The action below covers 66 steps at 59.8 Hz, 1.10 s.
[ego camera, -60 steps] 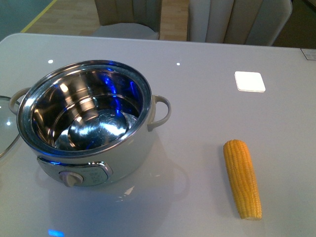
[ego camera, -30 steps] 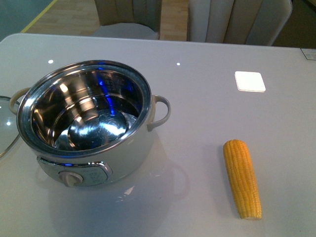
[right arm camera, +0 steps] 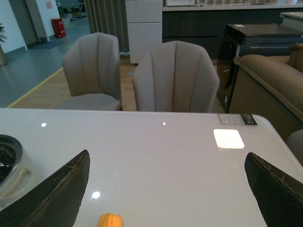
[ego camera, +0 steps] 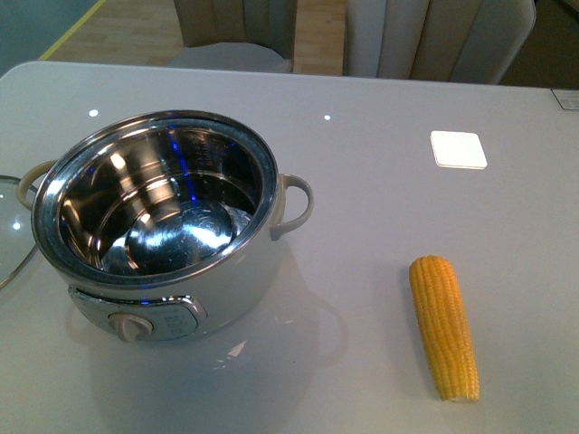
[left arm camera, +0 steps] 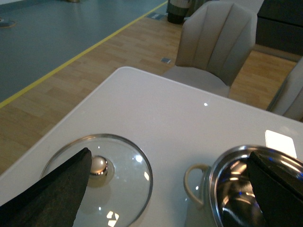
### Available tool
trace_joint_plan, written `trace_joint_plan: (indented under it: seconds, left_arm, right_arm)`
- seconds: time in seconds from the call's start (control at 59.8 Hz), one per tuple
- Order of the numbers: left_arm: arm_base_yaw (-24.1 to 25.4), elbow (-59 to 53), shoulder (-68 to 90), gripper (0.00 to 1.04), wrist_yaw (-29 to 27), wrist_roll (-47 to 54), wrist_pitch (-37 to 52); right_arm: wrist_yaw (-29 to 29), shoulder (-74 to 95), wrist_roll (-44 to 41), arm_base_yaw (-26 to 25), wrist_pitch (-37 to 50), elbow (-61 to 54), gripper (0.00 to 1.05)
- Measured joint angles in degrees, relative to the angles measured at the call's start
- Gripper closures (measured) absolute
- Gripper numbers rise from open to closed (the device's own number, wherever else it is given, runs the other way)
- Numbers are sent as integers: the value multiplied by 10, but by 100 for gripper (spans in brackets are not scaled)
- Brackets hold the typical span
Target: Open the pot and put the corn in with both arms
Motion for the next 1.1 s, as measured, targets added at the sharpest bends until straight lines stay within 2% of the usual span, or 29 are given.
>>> trace_joint_plan:
  seconds: [0.15, 0.284, 0.318, 0.351, 0.384, 0.451, 0.568, 0.719, 0.769, 0.819, 0.886, 1.103]
  left_arm:
    - [-10, -28, -80, 7, -7, -12, -75]
    - [-12, -48, -83, 7, -12, -30, -88]
    - [-11, -53, -77, 9, 0, -24, -71]
    - [-8, -76, -59, 15, 39, -5, 18]
    - [-10, -78, -49, 21, 57, 10, 71]
    - [-24, -79, -72, 33, 55, 34, 148]
    - [-46, -79, -134, 53, 34, 49, 103]
    - [-72, -76, -219, 80, 10, 55, -4]
    - [-101, -76, -241, 91, -35, 56, -26]
    - [-127, -76, -257, 99, -54, 56, -40]
    - [-141, -75, -273, 102, -55, 57, -56]
    - [-143, -75, -317, 102, -59, 57, -99]
  right_arm:
    - [0, 0, 0, 0, 0, 0, 9]
    - [0, 0, 0, 0, 0, 0, 9]
    - [0, 0, 0, 0, 0, 0, 9]
    - [0, 0, 0, 0, 0, 0, 9]
    - [0, 0, 0, 0, 0, 0, 9]
    - [0, -1, 0, 0, 0, 0, 9]
    - [0, -1, 0, 0, 0, 0, 9]
    - [0, 0, 0, 0, 0, 0, 9]
    - [0, 0, 0, 0, 0, 0, 9]
    - [0, 0, 0, 0, 0, 0, 9]
    - [0, 0, 0, 0, 0, 0, 9]
    - [0, 0, 0, 0, 0, 0, 9]
